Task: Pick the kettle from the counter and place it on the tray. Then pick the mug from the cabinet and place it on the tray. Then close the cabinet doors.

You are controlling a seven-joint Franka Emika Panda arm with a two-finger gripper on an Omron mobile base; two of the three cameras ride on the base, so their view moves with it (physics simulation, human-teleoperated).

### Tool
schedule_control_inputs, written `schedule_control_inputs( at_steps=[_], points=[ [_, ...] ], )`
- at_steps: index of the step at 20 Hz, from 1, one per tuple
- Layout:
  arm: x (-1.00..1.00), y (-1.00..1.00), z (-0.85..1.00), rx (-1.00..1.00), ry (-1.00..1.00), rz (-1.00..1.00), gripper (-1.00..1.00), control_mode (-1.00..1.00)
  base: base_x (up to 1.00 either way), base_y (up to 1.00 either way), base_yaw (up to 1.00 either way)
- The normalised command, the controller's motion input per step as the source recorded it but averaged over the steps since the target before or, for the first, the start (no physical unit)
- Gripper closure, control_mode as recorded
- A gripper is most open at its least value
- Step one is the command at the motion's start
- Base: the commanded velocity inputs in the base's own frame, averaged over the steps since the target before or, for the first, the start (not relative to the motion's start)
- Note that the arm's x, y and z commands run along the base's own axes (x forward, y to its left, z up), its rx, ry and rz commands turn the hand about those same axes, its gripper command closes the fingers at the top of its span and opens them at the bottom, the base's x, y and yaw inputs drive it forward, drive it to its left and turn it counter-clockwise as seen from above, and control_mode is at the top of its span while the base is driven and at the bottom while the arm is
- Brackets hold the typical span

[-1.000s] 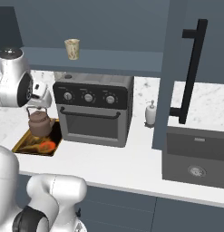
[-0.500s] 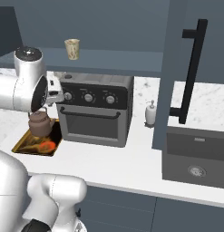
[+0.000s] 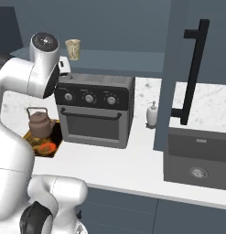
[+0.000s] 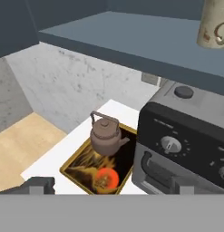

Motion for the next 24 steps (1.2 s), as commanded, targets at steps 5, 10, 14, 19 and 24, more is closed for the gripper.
schedule_control_inputs(
  at_steps=[5, 10, 14, 19, 24],
  points=[
    [0.55, -0.16, 0.35, 0.02, 0.03, 0.00, -1.00, -1.00, 0.00, 0.00, 0.00],
    [0.16, -0.16, -0.12, -0.02, 0.00, 0.00, -1.00, -1.00, 0.00, 0.00, 0.00],
    [0.28, 0.00, -0.08, 0.00, -0.08, 0.00, -1.00, -1.00, 0.00, 0.00, 0.00],
    [0.41, -0.05, 0.07, 0.03, -0.03, 0.00, -1.00, -1.00, 0.00, 0.00, 0.00],
    [0.51, -0.03, 0.09, 0.01, 0.00, -0.01, -1.00, -1.00, 0.00, 0.00, 0.00]
  ],
)
